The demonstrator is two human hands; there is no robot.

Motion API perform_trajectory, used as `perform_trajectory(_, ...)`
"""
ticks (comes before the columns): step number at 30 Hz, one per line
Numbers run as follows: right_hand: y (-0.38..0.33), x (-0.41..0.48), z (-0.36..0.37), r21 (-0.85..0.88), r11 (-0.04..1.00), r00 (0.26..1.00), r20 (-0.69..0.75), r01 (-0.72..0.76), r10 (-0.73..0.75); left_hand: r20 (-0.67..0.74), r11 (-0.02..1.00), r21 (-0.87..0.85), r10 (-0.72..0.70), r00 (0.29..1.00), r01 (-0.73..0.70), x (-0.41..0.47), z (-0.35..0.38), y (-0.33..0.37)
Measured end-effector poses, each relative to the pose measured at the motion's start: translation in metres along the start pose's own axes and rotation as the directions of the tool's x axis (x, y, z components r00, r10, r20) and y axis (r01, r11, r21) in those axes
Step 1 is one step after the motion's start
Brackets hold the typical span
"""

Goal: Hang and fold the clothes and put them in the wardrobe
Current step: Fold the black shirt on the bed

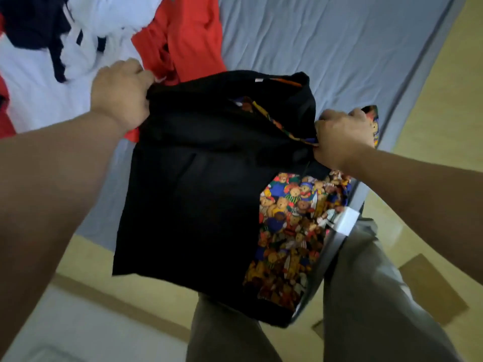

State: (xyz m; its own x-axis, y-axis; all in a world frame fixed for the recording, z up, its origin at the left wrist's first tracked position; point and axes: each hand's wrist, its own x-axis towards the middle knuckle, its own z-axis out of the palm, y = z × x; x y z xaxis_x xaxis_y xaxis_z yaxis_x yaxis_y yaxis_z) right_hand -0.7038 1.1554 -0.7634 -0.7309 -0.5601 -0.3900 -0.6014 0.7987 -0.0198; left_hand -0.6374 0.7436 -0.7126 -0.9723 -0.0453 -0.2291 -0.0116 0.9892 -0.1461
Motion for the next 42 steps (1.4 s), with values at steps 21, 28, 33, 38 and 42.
perform_trajectory(21,-0.239,-0.258,0.124,-0.062,0.997,0.989,0.137,-0.039,0.048,0.316,0.930,0.020,0.342,0.885,-0.367,-0.333,0.148,-0.020)
perform_trajectory(28,-0.250,-0.276,0.147,-0.229,0.973,0.935,0.341,-0.014,0.094,0.339,0.935,0.028,0.325,0.883,-0.354,-0.370,0.179,-0.018)
perform_trajectory(33,-0.260,-0.310,0.165,-0.231,0.973,0.887,0.446,-0.011,0.116,0.425,0.975,0.069,0.164,0.890,-0.212,-0.379,0.187,-0.013)
perform_trajectory(38,-0.258,-0.314,0.154,-0.101,0.993,0.854,0.511,-0.055,0.100,0.370,0.996,-0.083,0.061,0.927,-0.032,-0.359,0.163,-0.004)
perform_trajectory(42,-0.235,-0.268,0.129,0.067,0.973,0.947,0.252,-0.220,0.197,0.200,0.984,-0.175,0.021,0.980,0.014,-0.309,0.135,0.010)
